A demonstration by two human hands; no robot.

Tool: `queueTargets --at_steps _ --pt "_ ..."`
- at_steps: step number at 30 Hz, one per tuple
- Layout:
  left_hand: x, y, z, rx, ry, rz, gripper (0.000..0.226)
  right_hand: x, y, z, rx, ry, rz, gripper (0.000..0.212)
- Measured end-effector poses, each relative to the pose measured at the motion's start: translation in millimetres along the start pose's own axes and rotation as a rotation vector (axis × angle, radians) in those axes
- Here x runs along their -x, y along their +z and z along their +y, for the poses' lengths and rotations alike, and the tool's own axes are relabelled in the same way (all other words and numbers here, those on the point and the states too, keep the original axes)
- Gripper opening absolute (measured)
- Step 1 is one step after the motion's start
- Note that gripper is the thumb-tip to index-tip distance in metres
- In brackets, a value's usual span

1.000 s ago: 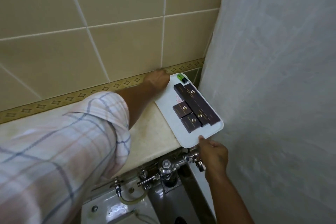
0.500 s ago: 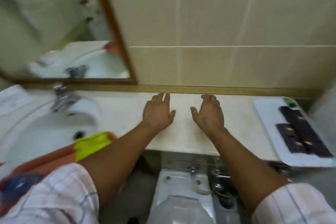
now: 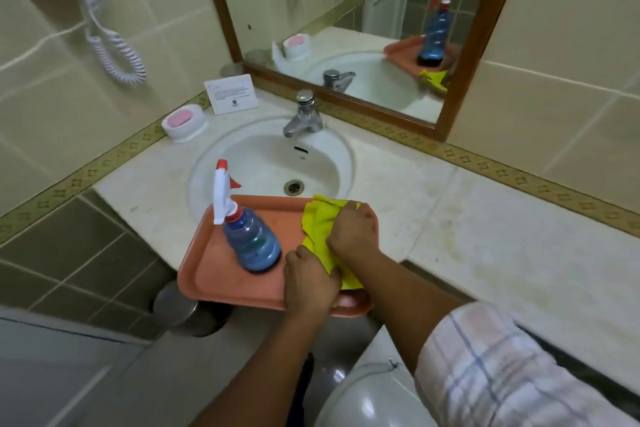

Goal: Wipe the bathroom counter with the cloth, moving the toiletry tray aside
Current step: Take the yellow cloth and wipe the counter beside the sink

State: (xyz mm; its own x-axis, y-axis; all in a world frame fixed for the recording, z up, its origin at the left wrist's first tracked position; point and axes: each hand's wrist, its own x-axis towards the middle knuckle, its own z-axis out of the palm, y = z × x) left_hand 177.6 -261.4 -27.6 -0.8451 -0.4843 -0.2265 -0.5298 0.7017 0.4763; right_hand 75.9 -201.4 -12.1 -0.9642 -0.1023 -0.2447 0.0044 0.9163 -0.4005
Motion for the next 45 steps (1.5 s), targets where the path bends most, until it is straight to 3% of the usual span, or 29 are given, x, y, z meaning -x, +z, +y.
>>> queueTargets --at_steps 3,5,6,8,10,15,17,20,24,27,29,33,40,45 --pt "-14 -4 6 0.151 -0.048 -0.074 0.044 -12 10 -4 -0.235 0.066 0.009 0.061" --pt "-21 -10 13 0.169 -0.072 -0.165 0.034 -9 1 1 -0.463 0.163 -0.07 0.073" --pt "-24 -15 13 0.188 -0.094 -0.188 0.03 -5 -5 2 -0.546 0.201 -0.095 0.065" --pt "-24 -22 21 0.288 -0.102 -0.179 0.03 -1 -24 13 -0.698 0.278 -0.151 0.029" --pt "-18 -27 33 0.401 -0.039 -0.155 0.02 5 -52 29 -0.842 0.342 -0.151 0.022" --pt "10 20 116 0.594 0.122 -0.406 0.03 23 -109 142 -1.068 0.462 0.179 0.04" --pt "28 60 158 0.606 0.187 -0.549 0.039 40 -132 199 -1.01 0.504 0.321 0.046" --pt "61 110 208 0.429 0.322 -0.67 0.028 58 -148 271 -0.844 0.577 0.412 0.054" --pt "55 136 224 0.067 0.55 -0.415 0.051 85 -124 325 -0.355 0.596 0.384 0.076" --pt "-10 118 212 -0.012 0.718 -0.198 0.05 91 -92 330 -0.185 0.45 0.434 0.074" --pt "-69 106 198 -0.157 0.823 -0.141 0.052 85 -75 323 -0.084 0.377 0.404 0.072" --pt "-143 102 175 -0.441 0.915 -0.231 0.06 73 -55 316 0.072 0.379 0.395 0.068" --pt "-159 115 180 -0.467 0.955 -0.194 0.067 -17 -88 341 0.156 0.3 0.376 0.067" --pt "-167 120 178 -0.492 0.986 -0.151 0.062 -74 -80 291 0.2 0.061 0.271 0.065"
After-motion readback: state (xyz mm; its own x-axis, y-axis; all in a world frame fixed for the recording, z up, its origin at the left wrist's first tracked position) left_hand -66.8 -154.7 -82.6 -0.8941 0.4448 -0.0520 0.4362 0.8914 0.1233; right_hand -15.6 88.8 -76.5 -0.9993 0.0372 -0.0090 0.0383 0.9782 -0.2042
